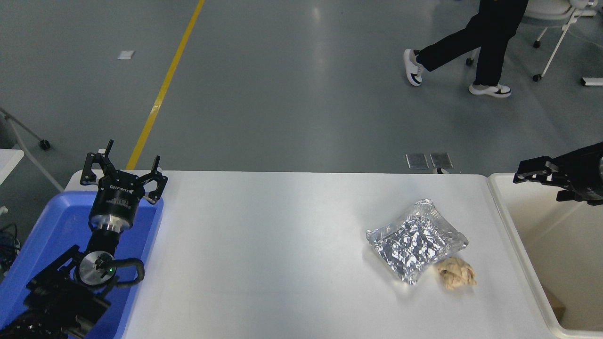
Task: Pick up paper cup place in dustbin
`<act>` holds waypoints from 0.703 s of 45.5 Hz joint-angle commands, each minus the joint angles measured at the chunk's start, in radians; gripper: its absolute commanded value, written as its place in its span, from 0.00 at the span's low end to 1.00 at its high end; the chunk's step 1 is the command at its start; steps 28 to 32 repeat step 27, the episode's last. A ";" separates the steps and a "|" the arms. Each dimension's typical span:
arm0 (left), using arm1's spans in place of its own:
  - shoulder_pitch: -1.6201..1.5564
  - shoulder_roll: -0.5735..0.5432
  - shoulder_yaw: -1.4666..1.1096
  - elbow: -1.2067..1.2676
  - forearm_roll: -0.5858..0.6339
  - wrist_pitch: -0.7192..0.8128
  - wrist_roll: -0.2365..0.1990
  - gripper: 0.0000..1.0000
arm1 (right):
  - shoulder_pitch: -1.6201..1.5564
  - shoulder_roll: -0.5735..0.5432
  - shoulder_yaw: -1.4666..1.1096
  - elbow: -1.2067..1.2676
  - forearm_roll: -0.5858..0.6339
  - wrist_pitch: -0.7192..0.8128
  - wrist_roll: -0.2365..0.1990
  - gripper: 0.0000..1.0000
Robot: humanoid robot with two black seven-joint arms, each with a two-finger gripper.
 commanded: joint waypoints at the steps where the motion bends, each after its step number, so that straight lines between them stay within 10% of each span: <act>1: 0.002 -0.001 -0.001 0.000 -0.003 0.004 -0.004 1.00 | 0.349 0.297 -0.153 0.188 0.257 0.148 -0.015 1.00; 32: 0.002 -0.001 -0.001 0.000 -0.003 0.006 -0.004 1.00 | 0.356 0.446 -0.212 0.142 0.278 0.148 -0.017 1.00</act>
